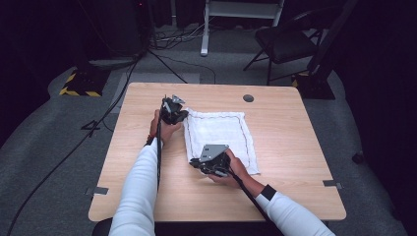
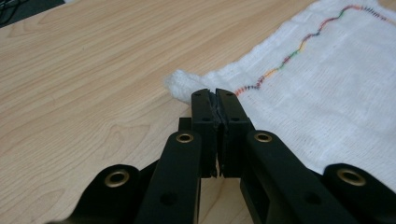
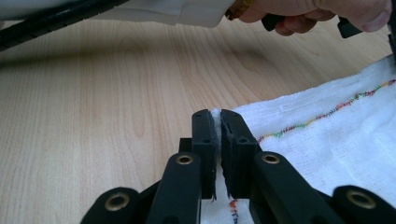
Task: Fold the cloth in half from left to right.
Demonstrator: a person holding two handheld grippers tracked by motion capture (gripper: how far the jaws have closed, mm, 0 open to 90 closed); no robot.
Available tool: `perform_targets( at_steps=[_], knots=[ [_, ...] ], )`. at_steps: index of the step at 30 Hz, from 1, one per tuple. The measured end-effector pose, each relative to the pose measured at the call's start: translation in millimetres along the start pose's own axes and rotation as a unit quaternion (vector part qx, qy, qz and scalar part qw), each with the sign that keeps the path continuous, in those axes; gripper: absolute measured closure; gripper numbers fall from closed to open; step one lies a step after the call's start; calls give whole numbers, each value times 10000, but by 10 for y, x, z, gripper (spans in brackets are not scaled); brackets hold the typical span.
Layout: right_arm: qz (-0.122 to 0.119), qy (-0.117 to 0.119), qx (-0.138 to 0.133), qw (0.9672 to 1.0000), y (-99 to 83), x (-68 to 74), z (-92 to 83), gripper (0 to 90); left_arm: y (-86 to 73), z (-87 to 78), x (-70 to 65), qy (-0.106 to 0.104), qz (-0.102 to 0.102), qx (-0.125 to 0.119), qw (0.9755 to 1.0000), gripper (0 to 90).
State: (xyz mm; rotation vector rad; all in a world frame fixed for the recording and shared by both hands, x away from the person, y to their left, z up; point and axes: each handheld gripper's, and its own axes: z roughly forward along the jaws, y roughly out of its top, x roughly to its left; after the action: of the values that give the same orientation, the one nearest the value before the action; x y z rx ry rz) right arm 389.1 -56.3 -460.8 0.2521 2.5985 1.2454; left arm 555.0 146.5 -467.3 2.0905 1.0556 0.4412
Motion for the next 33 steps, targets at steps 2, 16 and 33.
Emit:
perform_targets(
  at_steps=[2, 16, 33],
  knots=[
    [20, -19, -29, 10000, -5, -10, -21, 853, 6, -3, -14, 17, -10, -25, 10000, 871],
    [64, -218, -132, 9997, -27, -71, -216, 853, 117, -3, -117, 134, 103, -157, 9997, 872],
    [289, -531, -215, 9979, -233, -187, -620, 854, 485, 159, -456, 37, 470, -198, 9987, 872]
  ],
)
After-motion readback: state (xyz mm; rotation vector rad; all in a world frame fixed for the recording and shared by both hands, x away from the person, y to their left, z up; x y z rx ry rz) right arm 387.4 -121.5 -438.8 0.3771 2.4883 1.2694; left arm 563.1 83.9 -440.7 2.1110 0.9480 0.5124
